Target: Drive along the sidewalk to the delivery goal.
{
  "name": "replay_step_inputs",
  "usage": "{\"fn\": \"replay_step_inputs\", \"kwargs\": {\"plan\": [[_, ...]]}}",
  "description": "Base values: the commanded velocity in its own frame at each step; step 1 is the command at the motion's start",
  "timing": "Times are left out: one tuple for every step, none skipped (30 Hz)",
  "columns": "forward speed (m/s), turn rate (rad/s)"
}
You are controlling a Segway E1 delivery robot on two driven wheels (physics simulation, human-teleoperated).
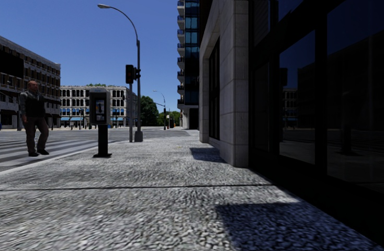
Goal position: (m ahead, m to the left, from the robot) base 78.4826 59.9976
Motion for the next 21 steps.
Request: {"fn": "replay_step_inputs", "kwargs": {"plan": [[1.34, 0.00], [1.42, 0.00], [1.60, 0.00], [1.73, 0.00], [1.87, 0.00], [1.87, 0.00], [1.91, 0.00], [1.93, 0.00], [1.93, 0.00], [1.93, 0.00], [1.93, 0.00], [1.93, 0.00], [1.93, 0.00], [1.93, 0.00], [1.93, 0.00], [1.93, 0.00], [1.93, 0.00], [1.93, 0.00], [1.93, 0.00], [1.93, 0.00], [1.93, 0.00]]}}
